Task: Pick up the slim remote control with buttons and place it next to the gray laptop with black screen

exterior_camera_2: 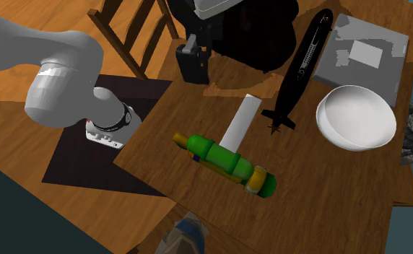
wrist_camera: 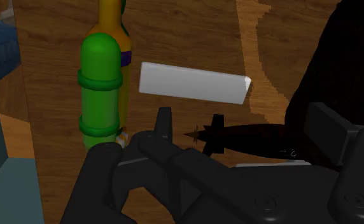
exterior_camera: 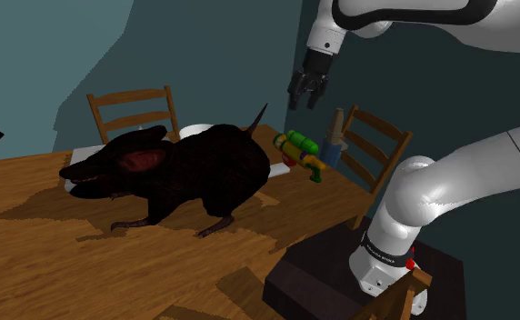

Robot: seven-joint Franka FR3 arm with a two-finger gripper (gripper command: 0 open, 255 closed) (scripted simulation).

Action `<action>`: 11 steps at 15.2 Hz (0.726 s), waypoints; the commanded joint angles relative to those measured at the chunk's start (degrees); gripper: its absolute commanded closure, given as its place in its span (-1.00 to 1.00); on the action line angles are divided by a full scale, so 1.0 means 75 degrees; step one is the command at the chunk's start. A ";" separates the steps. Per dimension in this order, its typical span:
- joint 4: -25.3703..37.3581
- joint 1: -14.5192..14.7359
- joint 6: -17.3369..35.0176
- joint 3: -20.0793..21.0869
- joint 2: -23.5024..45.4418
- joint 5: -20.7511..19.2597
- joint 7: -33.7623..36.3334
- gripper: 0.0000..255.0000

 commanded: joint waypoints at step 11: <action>-0.0992 0.1100 0.2164 -0.0913 0.1658 -0.0773 -0.4130 -1.00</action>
